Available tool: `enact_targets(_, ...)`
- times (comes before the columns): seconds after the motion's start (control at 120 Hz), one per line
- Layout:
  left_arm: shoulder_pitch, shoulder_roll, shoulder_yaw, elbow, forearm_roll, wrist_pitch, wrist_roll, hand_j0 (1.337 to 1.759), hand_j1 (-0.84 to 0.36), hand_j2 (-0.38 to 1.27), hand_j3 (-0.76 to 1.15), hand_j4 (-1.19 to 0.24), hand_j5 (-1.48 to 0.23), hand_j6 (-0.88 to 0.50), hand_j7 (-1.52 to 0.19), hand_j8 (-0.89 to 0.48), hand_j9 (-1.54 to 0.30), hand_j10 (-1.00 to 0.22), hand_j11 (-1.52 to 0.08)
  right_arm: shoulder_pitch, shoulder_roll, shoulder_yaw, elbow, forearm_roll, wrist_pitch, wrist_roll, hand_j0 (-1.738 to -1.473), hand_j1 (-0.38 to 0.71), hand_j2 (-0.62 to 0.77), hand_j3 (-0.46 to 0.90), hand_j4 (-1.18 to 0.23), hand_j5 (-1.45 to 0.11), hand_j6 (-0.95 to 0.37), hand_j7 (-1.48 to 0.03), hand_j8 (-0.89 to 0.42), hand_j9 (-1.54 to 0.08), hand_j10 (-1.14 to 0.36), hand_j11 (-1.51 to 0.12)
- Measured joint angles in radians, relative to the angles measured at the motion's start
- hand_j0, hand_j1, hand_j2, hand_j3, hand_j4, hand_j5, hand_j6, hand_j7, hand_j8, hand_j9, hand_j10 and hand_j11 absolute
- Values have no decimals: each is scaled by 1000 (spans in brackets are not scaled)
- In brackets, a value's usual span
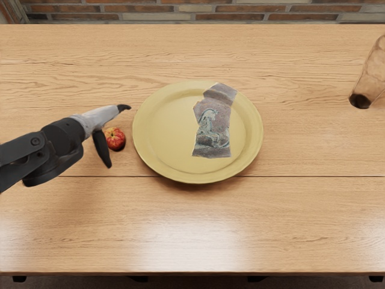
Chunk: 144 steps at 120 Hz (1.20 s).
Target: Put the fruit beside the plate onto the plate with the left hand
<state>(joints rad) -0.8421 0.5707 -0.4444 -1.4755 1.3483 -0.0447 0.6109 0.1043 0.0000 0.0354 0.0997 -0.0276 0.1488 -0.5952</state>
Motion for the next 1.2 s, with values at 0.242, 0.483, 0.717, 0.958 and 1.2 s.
enact_targets(0.242,0,-58,7,78,1,35,0,1658,167,33,0,-157,-199,-158,-199,-158,-199,-156,-199,0,0,0,0,0,0,0,-1658,-349,0,0,0,0,0,0,0,0,0,0)
enact_targets(0.483,0,-58,15,133,1,62,0,1658,94,46,0,-218,-279,-219,-278,-219,-278,-217,-278,0,0,0,0,0,0,0,-1658,-349,0,0,0,0,0,0,0,0,0,0)
enact_targets(0.717,15,-93,15,139,-1,72,0,1658,0,62,0,-296,-381,-298,-381,-297,-381,-296,-381,0,0,0,0,0,0,0,-1658,-349,0,0,0,0,0,0,0,0,0,0)
enact_targets(0.958,30,-94,15,139,1,88,-1,1659,-128,-47,422,-395,-493,-396,-494,-330,-522,-385,-475,0,0,0,1,0,0,0,-1658,-349,0,0,0,0,0,0,0,0,0,0)
enact_targets(1.2,32,-83,15,135,-4,101,0,1654,-298,108,184,-581,-765,-438,-766,-456,-741,-568,-751,0,0,-1,1,-1,1,0,-1658,-349,0,0,0,0,0,0,0,0,0,0)
